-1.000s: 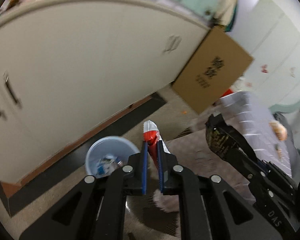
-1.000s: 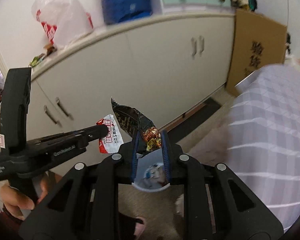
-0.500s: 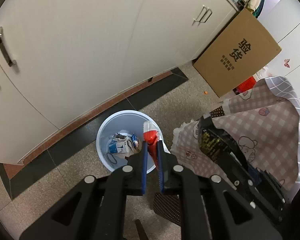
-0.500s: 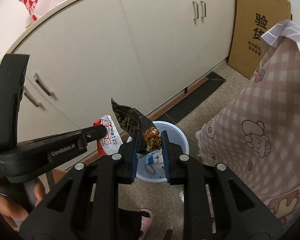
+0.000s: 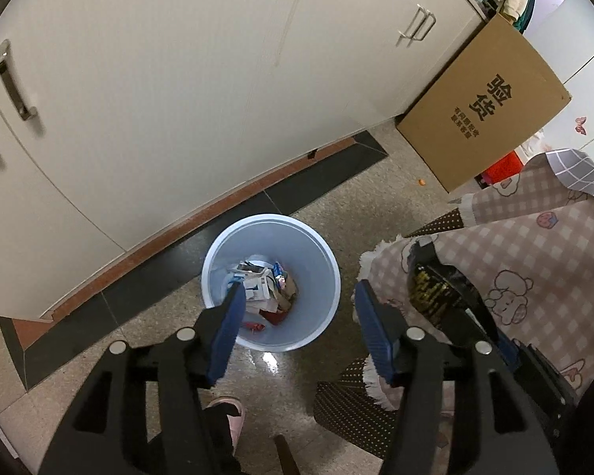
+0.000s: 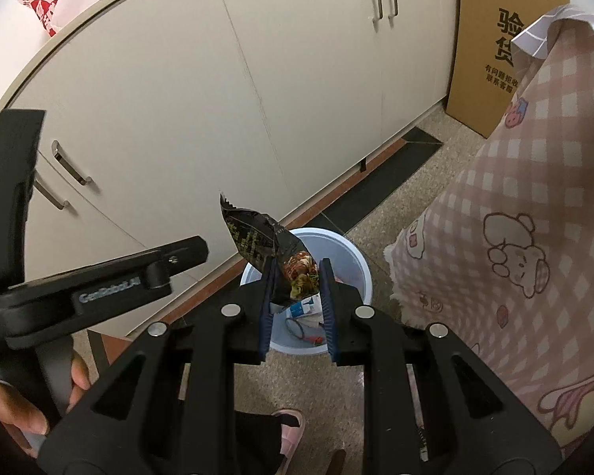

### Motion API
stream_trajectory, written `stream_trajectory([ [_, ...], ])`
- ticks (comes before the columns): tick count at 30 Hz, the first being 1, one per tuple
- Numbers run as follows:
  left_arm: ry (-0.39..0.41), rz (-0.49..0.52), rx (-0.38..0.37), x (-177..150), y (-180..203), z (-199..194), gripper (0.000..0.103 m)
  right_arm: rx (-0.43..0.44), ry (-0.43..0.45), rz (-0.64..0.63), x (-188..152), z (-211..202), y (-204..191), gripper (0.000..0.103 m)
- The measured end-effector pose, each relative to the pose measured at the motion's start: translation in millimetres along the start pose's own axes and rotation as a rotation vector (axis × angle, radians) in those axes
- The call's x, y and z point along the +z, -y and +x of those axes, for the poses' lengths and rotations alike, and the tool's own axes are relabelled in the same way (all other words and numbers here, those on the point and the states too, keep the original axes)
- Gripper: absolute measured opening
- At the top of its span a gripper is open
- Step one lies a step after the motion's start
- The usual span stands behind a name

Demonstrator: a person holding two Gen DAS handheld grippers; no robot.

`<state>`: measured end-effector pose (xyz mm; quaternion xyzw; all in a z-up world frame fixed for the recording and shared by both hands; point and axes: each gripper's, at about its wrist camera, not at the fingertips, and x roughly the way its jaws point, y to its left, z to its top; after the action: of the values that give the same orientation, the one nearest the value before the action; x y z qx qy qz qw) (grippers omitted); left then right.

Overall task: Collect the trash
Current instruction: 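Carry both wrappers over the bin and open the left gripper, then open the right gripper over the bin to drop the black wrapper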

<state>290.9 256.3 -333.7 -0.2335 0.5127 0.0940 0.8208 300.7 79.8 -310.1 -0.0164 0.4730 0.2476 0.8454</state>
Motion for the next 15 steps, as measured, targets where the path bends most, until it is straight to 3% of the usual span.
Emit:
stream_trajectory([
  [15,0.038,-0.016,0.04,-7,-21,-16,0.063,0.025,0.037,0.004,4,-3,-9,0.021],
])
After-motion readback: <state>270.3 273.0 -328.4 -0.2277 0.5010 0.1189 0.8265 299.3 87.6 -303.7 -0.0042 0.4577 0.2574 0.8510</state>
